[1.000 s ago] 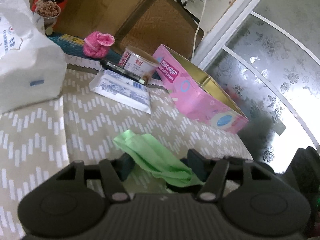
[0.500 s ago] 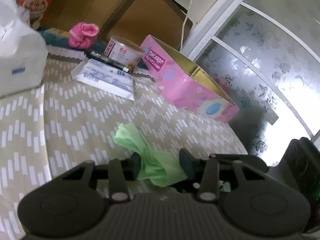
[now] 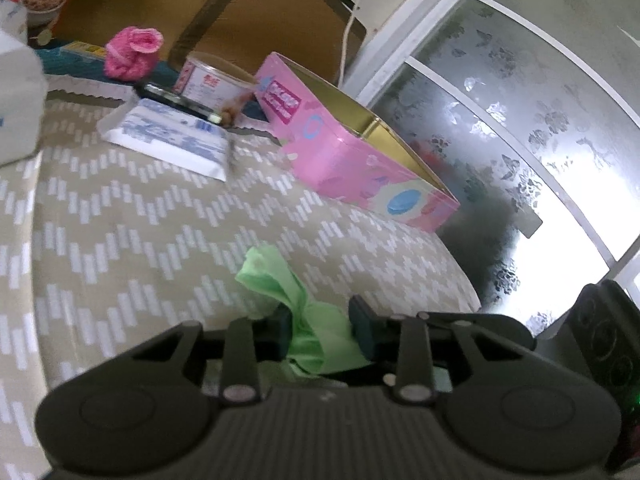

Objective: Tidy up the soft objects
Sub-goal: 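Lift the green cloth with the left gripper and carry it toward the pink tin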

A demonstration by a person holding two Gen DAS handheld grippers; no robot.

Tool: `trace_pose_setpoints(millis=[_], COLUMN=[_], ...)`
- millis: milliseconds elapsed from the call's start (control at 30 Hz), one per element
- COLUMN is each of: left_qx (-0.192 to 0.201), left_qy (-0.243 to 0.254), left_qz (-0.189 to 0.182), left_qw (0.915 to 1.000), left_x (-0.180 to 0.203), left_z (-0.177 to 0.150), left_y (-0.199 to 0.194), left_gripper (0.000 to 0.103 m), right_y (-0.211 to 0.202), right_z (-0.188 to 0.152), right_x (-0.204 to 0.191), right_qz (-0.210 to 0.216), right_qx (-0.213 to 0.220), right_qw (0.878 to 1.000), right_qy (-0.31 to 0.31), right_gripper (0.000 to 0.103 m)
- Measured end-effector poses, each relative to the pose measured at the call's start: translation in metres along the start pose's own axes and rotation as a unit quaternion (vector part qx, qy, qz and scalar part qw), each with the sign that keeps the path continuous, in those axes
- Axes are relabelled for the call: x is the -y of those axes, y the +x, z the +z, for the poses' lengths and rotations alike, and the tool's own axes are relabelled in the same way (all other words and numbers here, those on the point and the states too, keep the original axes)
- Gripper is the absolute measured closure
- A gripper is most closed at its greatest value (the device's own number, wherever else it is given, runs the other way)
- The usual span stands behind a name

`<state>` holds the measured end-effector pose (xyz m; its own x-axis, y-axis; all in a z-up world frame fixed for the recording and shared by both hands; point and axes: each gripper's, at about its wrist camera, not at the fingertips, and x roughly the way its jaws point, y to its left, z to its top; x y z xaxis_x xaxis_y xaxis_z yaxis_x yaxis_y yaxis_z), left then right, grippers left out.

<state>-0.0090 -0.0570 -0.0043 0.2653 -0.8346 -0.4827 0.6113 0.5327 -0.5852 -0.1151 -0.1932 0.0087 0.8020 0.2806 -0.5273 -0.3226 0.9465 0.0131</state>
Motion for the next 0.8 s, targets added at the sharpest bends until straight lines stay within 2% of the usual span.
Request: trace_pose_setpoints(millis=[233, 533, 633, 700, 767, 800], left_qx=[-0.016, -0.031, -0.032, -0.021, -0.010, -0.009], left_qy=[0.010, 0.021, 0.006, 0.008, 0.015, 0.017], left_qz=[-0.015, -0.006, -0.006, 0.009, 0.029, 0.035], left_qw=[0.9997, 0.9993, 0.9994, 0.9997, 0.9994, 0.9992], left_x=[0.012, 0.023, 0.019, 0.019, 0.021, 0.022], left_z=[0.002, 0.002, 0.006, 0.008, 0.009, 0.009], left_y=[0.016, 0.032, 0.030, 0.026, 0.022, 0.021], left_gripper=[0.073, 0.073, 0.065, 0.053, 0.048, 0.050], right_y=[-0.013, -0.020, -0.020, -0.020, -0.022, -0.023], right_z=[-0.006, -0.019, -0.021, -0.022, -0.024, -0.025], right_x=[0.006, 0.025, 0.028, 0.030, 0.032, 0.033], right_qz=[-0.026, -0.034, -0.026, -0.027, -0.030, -0.029], right_qx=[0.008, 0.010, 0.014, 0.018, 0.023, 0.025], right_qw=[1.000, 0.998, 0.998, 0.997, 0.997, 0.997], right_qy=[0.008, 0.051, 0.063, 0.064, 0.063, 0.062], right_gripper=[0.091, 0.091, 0.090, 0.078, 0.070, 0.069])
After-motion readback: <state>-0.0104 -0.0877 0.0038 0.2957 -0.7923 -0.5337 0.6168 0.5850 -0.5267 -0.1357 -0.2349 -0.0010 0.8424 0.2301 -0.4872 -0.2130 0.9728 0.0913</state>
